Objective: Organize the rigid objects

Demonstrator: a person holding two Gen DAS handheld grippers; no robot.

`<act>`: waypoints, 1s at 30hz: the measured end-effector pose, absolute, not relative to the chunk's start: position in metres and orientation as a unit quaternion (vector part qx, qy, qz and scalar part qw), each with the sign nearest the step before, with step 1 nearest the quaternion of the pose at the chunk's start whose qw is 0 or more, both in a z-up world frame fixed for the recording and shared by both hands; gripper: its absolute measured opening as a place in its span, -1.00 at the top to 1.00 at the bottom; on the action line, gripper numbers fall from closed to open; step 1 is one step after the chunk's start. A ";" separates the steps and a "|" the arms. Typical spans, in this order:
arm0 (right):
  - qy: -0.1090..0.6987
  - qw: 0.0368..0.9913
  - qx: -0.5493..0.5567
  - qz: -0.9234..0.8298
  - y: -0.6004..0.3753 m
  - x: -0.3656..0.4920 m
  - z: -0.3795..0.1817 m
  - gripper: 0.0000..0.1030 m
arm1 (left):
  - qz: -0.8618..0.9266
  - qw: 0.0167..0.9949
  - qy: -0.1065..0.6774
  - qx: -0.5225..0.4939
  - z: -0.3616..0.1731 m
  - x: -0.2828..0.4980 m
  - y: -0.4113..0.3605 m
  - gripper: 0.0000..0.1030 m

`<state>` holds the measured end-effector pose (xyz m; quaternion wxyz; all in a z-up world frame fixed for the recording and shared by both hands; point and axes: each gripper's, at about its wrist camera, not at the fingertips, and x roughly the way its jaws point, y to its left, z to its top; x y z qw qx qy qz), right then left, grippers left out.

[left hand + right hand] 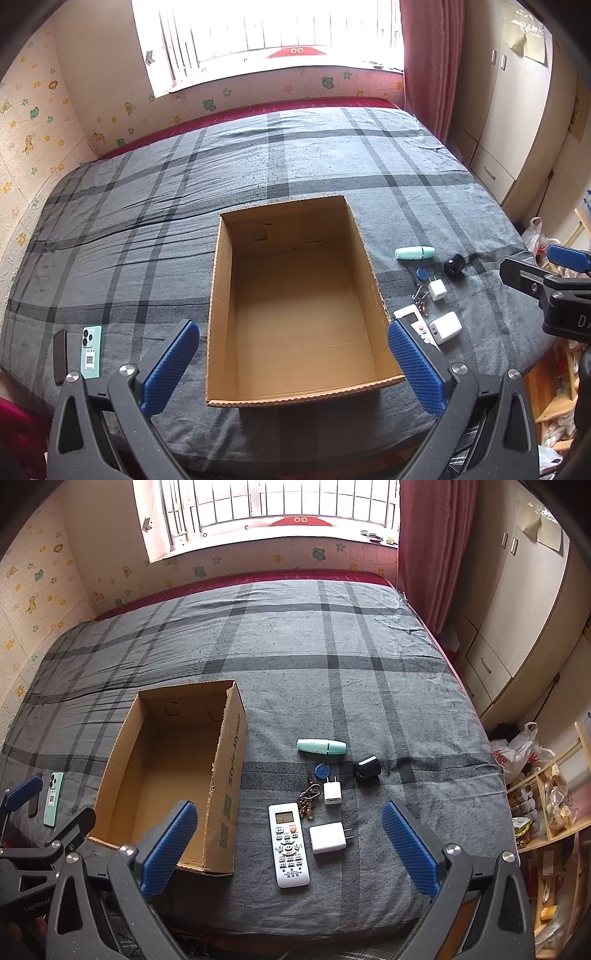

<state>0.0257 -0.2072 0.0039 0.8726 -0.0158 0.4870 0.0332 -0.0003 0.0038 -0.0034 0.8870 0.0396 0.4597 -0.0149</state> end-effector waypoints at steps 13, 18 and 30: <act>0.490 0.871 -0.016 0.035 -0.207 0.027 0.001 -0.99 | -0.012 0.886 0.463 0.037 -0.009 0.003 0.005 -1.00; 0.491 0.870 -0.015 0.035 -0.208 0.027 0.000 -0.99 | -0.012 0.885 0.463 0.038 -0.009 0.004 0.007 -1.00; 0.492 0.870 -0.016 0.033 -0.208 0.033 -0.002 -0.98 | -0.012 0.884 0.465 0.037 -0.011 0.009 0.009 -1.00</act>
